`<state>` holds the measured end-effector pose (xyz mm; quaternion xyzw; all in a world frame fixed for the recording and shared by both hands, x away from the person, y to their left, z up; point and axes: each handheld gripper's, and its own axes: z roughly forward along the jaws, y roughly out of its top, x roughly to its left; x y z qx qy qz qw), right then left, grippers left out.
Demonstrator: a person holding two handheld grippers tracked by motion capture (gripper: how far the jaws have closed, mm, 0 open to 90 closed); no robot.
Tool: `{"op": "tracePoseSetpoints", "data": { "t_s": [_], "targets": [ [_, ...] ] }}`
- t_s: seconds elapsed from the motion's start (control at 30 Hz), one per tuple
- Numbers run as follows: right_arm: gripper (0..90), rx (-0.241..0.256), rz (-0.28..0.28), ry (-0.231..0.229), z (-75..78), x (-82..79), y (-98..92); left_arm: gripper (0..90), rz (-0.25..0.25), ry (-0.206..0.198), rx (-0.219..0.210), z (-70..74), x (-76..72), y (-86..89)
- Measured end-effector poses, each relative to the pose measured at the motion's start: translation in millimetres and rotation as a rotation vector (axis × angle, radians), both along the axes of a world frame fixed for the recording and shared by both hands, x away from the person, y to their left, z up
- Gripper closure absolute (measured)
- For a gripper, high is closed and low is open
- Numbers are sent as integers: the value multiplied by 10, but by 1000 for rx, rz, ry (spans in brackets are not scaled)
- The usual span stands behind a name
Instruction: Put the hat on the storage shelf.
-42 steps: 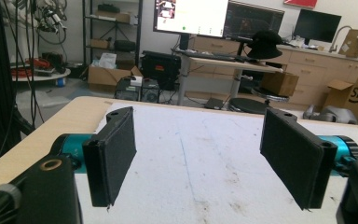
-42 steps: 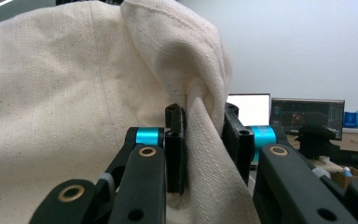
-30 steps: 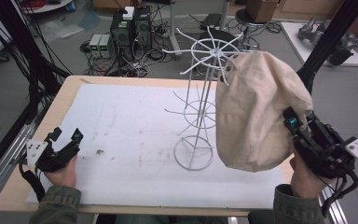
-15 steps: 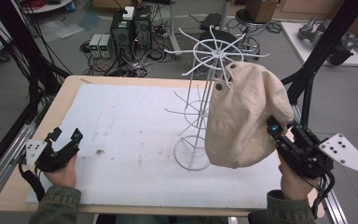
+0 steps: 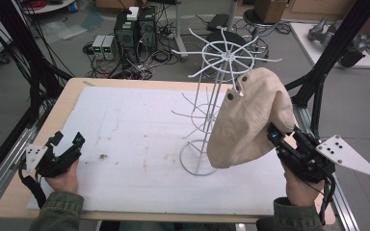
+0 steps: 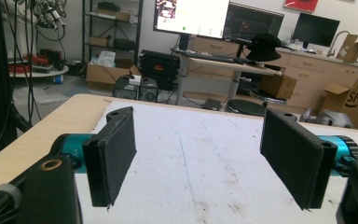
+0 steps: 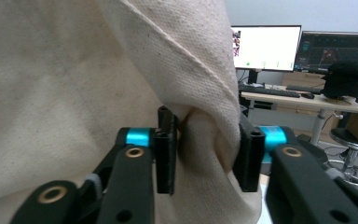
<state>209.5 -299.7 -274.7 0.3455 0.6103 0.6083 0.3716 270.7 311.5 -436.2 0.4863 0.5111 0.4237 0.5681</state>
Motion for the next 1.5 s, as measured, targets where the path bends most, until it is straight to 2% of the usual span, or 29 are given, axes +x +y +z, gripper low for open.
{"op": "tracePoseSetpoints", "data": {
  "t_s": [0.13,0.2,0.47,0.7,0.77,0.9,1.1,1.17,1.33,1.5],
  "targets": [
    [501,28,6,32,7,19,-28,267,-2,-1,-1,1,-1,-3],
    [468,40,9,41,6,16,-38,267,-1,-2,-2,1,-2,-3],
    [272,47,12,77,14,17,-98,267,3,-1,-4,4,-10,4],
    [161,60,-25,94,1,25,-157,267,5,-3,-9,3,-11,11],
    [147,56,-44,105,-14,37,-166,267,5,-4,-10,2,-9,11],
    [125,54,-101,98,-69,57,-183,267,5,-4,-10,3,-9,12],
    [124,76,-218,48,-155,33,-256,267,4,-5,-8,2,-9,14],
    [124,66,-240,55,-194,39,-292,267,5,-3,-11,1,-8,10],
    [121,86,-297,99,-358,85,-359,267,4,-4,-7,1,-8,2],
    [120,81,-324,130,-537,194,-335,267,4,-3,-7,1,-7,2]
  ]
}}
